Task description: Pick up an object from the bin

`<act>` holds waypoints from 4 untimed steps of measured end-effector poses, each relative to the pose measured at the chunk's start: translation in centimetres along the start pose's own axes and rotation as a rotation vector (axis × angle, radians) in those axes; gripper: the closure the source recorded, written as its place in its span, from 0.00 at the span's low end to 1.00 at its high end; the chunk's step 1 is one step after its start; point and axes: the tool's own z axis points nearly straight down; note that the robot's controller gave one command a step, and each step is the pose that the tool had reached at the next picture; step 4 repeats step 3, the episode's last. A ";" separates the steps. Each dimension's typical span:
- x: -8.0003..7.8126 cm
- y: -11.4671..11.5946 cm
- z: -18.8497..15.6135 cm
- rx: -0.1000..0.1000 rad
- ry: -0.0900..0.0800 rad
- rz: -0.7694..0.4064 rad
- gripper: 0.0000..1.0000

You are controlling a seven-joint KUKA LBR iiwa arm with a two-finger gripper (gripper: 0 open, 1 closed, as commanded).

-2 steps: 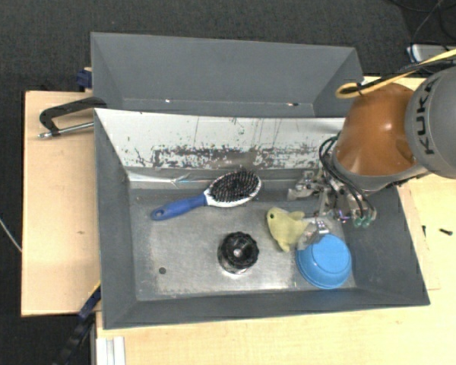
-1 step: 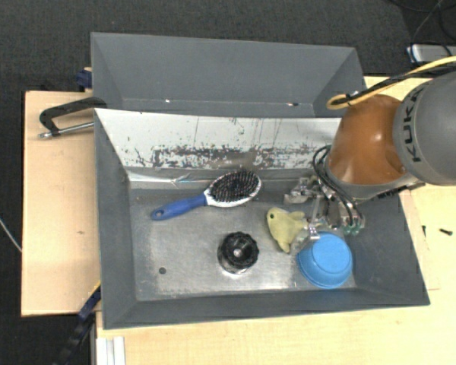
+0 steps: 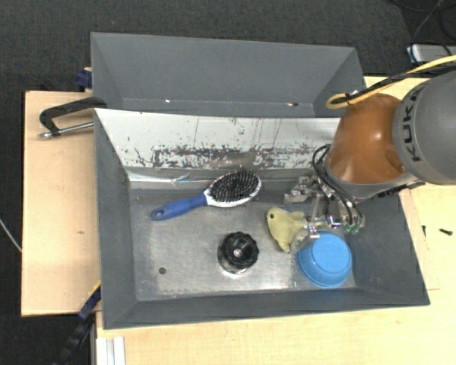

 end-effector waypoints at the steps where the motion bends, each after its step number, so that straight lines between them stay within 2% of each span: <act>1: 0.0 0.0 -0.3 0.000 0.007 -0.002 1.00; 2: -0.3 0.0 -5.8 0.002 -0.007 -0.002 1.00; 3: -0.7 0.0 -12.1 0.002 -0.008 -0.002 1.00; 4: -0.7 0.0 -12.1 0.002 -0.008 -0.002 1.00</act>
Offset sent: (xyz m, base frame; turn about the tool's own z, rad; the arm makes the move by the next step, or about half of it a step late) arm 0.0000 0.0000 0.0000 0.0000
